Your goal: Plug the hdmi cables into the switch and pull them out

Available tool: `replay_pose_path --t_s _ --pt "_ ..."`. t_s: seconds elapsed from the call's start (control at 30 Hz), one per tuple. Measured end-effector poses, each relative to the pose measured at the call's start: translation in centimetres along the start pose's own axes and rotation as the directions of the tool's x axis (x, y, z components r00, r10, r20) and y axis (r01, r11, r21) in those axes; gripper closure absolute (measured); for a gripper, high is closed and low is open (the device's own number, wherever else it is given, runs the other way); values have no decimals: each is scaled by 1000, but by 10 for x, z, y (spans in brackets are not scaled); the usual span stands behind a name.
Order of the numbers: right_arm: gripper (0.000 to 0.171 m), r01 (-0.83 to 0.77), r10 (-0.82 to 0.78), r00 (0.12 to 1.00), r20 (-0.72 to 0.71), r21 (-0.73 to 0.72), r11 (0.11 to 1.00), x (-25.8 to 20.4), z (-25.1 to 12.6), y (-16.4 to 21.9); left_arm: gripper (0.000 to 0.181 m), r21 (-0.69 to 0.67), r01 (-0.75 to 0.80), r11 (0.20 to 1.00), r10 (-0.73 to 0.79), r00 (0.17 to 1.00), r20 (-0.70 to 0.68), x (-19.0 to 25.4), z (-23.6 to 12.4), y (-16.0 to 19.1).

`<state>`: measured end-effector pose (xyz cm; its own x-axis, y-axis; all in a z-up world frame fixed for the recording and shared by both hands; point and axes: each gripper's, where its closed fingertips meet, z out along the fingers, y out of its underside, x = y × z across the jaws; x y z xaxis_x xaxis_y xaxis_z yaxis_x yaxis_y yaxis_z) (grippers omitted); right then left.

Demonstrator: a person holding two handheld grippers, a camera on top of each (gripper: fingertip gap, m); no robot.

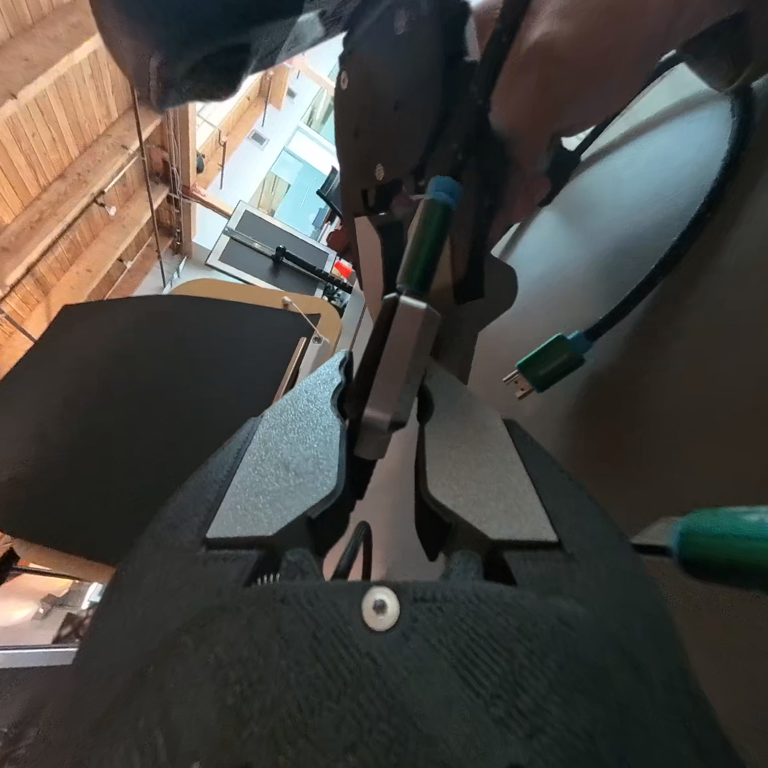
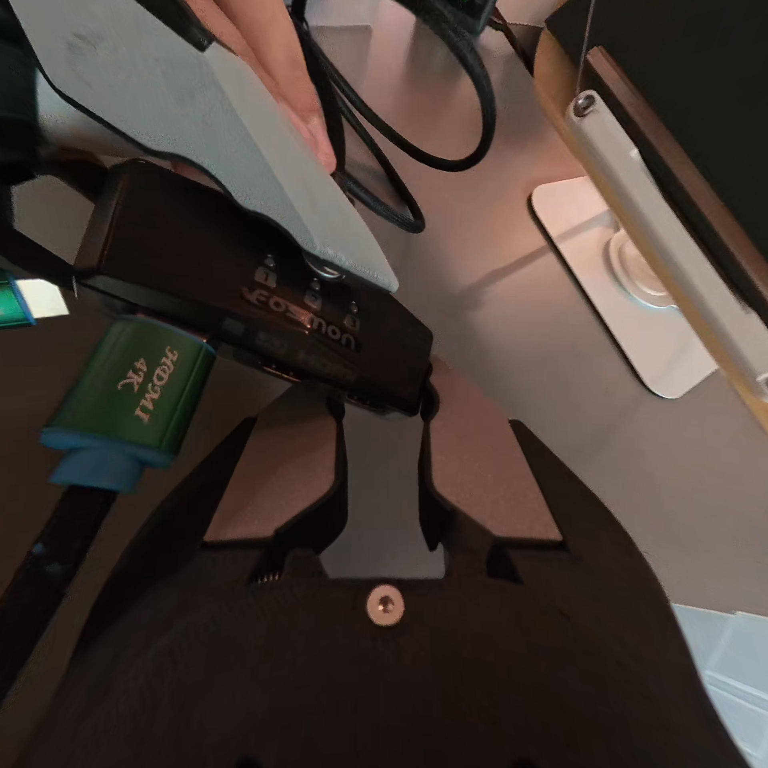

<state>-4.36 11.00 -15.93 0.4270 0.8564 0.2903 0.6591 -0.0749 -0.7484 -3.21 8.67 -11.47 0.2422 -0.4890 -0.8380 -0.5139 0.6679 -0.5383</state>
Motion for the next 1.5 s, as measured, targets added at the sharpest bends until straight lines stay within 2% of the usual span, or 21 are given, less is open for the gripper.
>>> replay_pose_path --t_s 0.13,0.2,0.23,0.3,0.43,0.57,0.63,0.67,0.73,0.77,0.83,0.93,1.07,1.23,1.3,1.37,1.43,1.5 --pt "140 -60 58 995 83 23 998 -9 -1 2 155 0 -17 1000 17 999 -35 4 -1 -3" --pt "143 -115 107 991 83 98 989 -4 -8 -9 157 27 43 999 -43 999 -19 -3 -3 -8" --pt "151 -135 124 989 83 144 980 -1 -14 -15 157 54 85 995 -85 996 -12 -9 -5 -11" --pt "152 -160 145 986 86 209 965 2 -23 -23 157 85 165 983 -164 986 -25 -15 -8 -13" --pt "160 -120 112 992 51 219 968 4 -27 -24 155 99 223 970 -219 974 -52 -17 -9 -12" --pt "162 -65 71 997 -23 189 980 6 -21 -20 156 79 178 981 -177 984 -30 -14 -8 -7" --pt "171 -88 104 991 -79 179 980 17 -20 -16 155 19 99 995 -99 994 49 -19 -3 1" --pt "168 -133 164 975 -152 195 972 31 -24 -16 155 -12 84 996 -82 993 86 -25 -1 6" --pt "141 -255 307 925 -226 232 939 56 -31 -7 156 -28 115 993 -112 989 98 -29 1 15" --pt "135 -320 369 903 -219 229 919 62 -32 1 155 -33 135 990 -131 987 89 -28 1 20" --pt "142 -409 451 862 -231 209 888 73 -32 19 155 -48 141 989 -137 987 83 -27 1 29" --pt "132 -476 493 815 -303 134 869 84 -28 45 155 -70 149 986 -145 987 65 -22 3 37" --pt "128 -505 460 805 -375 -26 863 83 -16 76 155 -88 130 988 -126 990 56 -20 4 43" --pt "125 -440 352 837 -419 -134 888 88 -7 92 156 -90 68 994 -61 995 73 -18 3 45" --pt "133 -450 381 847 -370 -120 885 85 -1 91 155 -94 58 994 -54 997 47 -10 2 47" --pt "153 -448 393 864 -315 -126 885 79 3 88 156 -104 32 994 -32 999 -2 1 -1 51" --pt "154 -431 380 879 -288 -139 892 76 3 86 156 -124 -7 992 8 1000 6 0 -4 57" --pt "154 -405 373 888 -270 -73 911 76 1 73 155 -129 -19 991 24 999 41 -8 -7 61"
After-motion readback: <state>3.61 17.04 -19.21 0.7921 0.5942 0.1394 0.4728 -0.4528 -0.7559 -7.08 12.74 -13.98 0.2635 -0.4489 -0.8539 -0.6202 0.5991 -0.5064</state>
